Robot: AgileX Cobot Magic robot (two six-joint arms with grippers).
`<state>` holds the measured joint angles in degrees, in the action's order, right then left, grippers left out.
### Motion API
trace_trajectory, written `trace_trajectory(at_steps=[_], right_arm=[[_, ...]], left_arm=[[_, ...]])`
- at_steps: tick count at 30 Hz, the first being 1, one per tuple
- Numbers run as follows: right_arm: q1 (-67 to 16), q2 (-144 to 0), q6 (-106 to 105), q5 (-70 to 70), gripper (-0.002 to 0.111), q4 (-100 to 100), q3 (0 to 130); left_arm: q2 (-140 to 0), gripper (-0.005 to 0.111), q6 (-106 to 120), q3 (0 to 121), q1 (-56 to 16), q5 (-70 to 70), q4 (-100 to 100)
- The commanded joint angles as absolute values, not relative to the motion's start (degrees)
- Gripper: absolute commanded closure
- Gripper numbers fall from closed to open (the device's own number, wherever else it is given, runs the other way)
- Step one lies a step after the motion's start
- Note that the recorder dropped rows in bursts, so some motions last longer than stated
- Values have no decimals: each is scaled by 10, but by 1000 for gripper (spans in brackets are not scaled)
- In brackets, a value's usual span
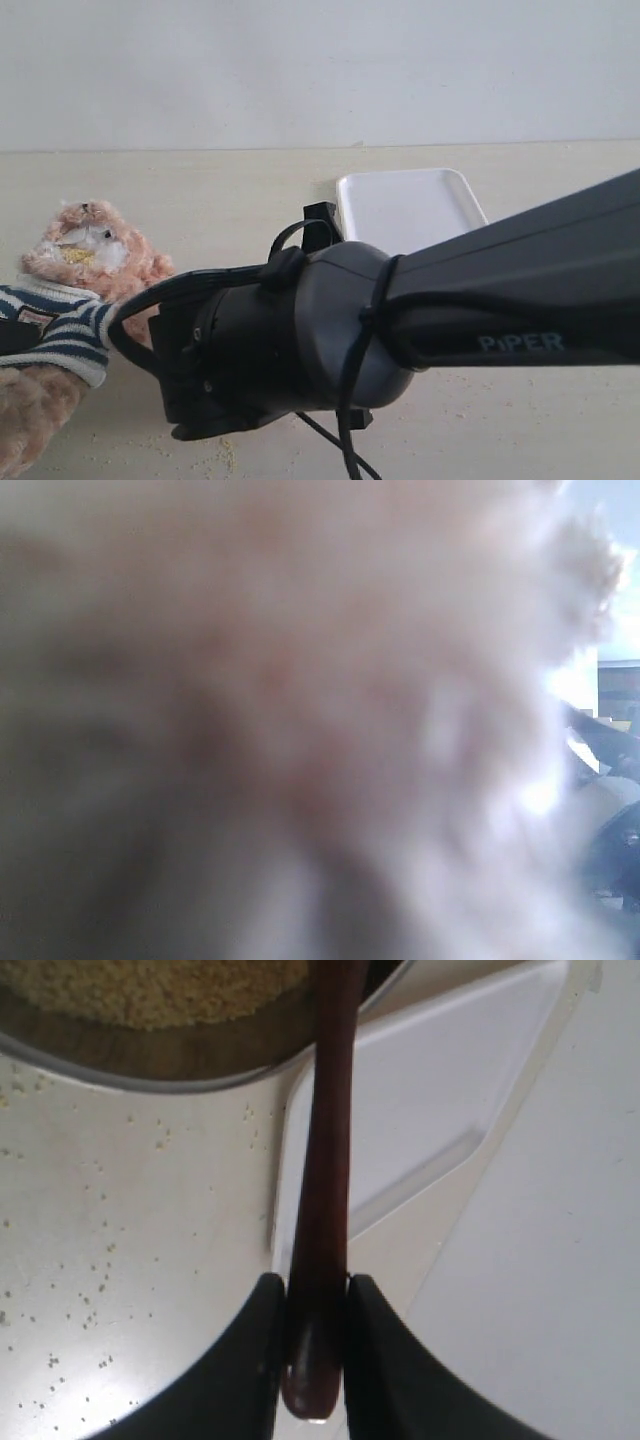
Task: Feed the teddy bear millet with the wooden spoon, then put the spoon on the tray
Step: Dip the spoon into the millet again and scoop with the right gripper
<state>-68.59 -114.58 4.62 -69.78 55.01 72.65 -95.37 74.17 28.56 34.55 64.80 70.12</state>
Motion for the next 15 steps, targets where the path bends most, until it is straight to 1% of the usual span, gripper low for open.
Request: trace_trajectory(at_steps=[1, 15], right_arm=[[-693, -1145, 45, -700, 108, 545, 727], [-685, -1124, 43, -700, 108, 440, 728]], left_arm=[[-953, 102, 747, 287, 347, 658, 711], [-953, 102, 747, 287, 347, 658, 711]])
